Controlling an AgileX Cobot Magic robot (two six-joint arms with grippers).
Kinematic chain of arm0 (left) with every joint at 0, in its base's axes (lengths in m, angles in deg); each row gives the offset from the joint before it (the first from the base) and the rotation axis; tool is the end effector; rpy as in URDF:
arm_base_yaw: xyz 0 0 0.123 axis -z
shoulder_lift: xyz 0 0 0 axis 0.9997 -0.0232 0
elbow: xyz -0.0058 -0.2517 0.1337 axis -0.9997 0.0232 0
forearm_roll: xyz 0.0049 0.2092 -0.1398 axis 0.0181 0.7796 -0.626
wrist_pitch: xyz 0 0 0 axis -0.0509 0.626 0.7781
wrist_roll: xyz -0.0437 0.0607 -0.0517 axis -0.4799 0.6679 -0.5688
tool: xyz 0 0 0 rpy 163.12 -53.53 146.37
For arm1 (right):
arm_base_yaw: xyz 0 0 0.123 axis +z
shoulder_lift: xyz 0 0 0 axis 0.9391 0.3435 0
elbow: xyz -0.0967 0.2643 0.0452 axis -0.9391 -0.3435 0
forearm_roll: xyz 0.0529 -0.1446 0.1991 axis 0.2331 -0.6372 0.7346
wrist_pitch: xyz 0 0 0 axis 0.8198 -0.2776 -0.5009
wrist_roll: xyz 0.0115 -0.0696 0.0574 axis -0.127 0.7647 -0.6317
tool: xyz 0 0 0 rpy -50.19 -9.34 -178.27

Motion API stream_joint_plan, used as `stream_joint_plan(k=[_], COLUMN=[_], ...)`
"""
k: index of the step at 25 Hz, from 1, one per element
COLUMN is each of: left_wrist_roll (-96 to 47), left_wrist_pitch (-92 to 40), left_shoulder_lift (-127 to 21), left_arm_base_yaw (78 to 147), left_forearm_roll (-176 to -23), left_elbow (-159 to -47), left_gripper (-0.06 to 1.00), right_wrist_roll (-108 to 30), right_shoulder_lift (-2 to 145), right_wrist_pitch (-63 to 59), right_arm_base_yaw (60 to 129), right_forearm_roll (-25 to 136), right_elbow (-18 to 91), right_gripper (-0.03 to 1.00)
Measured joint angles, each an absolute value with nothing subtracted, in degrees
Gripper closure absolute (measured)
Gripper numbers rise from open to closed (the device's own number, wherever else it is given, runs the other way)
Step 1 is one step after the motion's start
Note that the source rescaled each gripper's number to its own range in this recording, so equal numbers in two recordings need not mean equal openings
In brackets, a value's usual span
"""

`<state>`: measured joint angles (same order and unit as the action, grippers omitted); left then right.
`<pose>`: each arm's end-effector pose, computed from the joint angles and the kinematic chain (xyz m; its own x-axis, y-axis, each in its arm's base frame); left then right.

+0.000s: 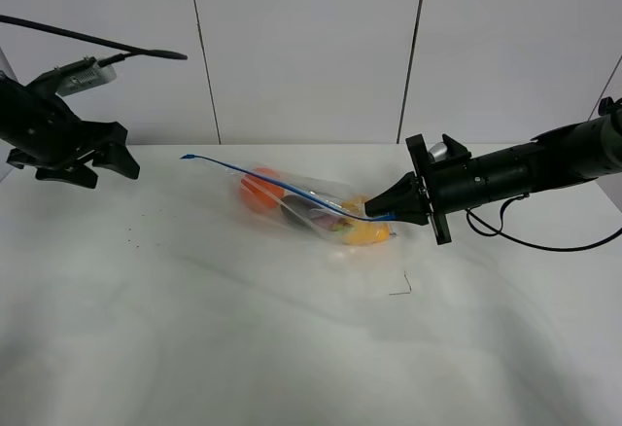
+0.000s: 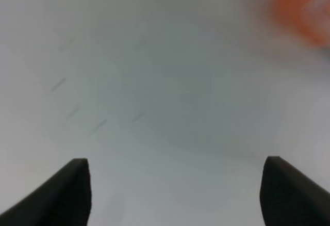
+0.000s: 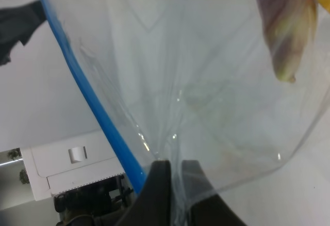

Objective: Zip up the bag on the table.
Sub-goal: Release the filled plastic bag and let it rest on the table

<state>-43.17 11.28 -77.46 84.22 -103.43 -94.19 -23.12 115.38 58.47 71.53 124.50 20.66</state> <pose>0.3589 0.0101 0.2455 -0.8768 -0.0221 -0.4804 0.0565 0.9873 -0.1485 0.3518 0.0931 0.1518 -0.9918 0.0945 0.0855 0.1160 0.3917 0.9127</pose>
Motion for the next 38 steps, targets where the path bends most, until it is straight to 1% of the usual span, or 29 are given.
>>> stream_joint_plan(k=[3,6,10,19,21,25,27,31,38], left_wrist_roll=[-55.28,-61.45,-65.45,-66.34,-66.34,-66.34,-66.29,-64.76,-61.66], left_wrist_pitch=[16.18,18.79,19.41,23.78,26.72,36.65,36.66,36.66,36.66], left_shoulder_lift=[-77.46,-77.46,-77.46,-77.35,-77.08,-76.96,-76.65,-72.66,-56.0], left_arm_base_yaw=[88.11,91.88,92.94,92.58,92.58,92.58,92.58,92.52,92.52], left_forearm_roll=[-88.09,-81.06,-80.11,-77.26,-77.11,-76.7,-76.53,-77.56,-81.15], left_elbow=[-95.6,-95.67,-95.85,-95.85,-95.85,-95.9,-95.73,-90.85,-72.81], left_gripper=[-0.06,-0.06,-0.06,-0.06,-0.06,-0.06,-0.06,-0.06,-0.06], right_wrist_roll=[-23.12,-23.12,-23.12,-23.07,-23.07,-23.01,-22.9,-22.87,-22.58], right_shoulder_lift=[115.38,115.38,115.38,115.38,115.38,115.38,115.38,115.38,115.38], right_wrist_pitch=[58.47,58.47,58.47,58.47,58.47,58.47,58.47,58.47,58.47], right_arm_base_yaw=[71.53,71.53,71.53,71.53,71.53,71.53,71.53,71.53,71.53], right_forearm_roll=[124.5,124.5,124.5,124.5,124.5,124.5,124.5,124.5,124.19], right_elbow=[20.66,20.66,20.66,20.66,20.66,20.66,20.66,20.66,20.66], right_gripper=[0.97,0.97,0.97,0.97,0.97,0.97,0.97,0.97,0.97])
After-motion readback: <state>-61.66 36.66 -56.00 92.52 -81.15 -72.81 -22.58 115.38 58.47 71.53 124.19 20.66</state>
